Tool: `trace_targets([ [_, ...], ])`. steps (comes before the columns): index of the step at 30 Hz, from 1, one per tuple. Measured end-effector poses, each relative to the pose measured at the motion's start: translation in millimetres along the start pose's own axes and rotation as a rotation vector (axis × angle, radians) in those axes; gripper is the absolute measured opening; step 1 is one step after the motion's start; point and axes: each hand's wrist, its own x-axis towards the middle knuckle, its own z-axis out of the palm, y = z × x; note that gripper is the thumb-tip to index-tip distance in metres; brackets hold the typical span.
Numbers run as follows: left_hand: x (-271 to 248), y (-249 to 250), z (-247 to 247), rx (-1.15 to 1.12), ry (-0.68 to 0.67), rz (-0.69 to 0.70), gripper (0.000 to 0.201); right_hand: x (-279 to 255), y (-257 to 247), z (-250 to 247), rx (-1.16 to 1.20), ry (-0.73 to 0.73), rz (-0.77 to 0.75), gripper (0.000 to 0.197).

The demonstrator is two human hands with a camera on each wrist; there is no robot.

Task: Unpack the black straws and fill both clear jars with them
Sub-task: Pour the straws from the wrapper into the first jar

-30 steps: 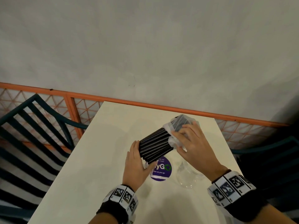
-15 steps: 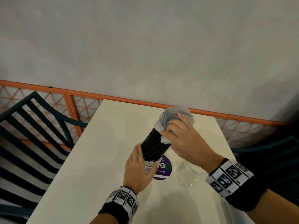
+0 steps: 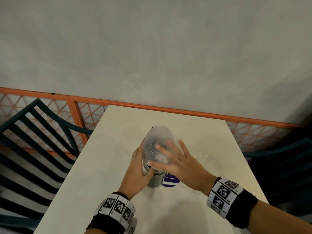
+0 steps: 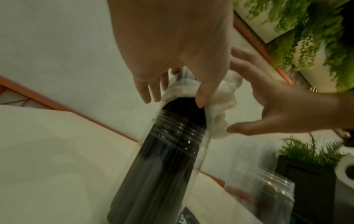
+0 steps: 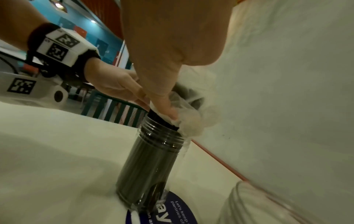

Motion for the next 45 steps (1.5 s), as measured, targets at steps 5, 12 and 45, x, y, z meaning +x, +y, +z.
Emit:
trace_targets([
  [5, 0, 7, -10, 0.020, 0.112, -0.065, 0.078, -10, -7, -3, 0.593, -0.054, 0.659, 0.110],
  [12, 2, 31, -21, -0.161, 0.227, -0.075, 0.044, -9, -21, -1, 1.136, -0.041, 0.949, 0.074],
  [45, -144, 86, -42, -0.134, 0.103, -0.485, 0.010, -112, -57, -67, 2.101, -0.063, 0.918, 0.028],
])
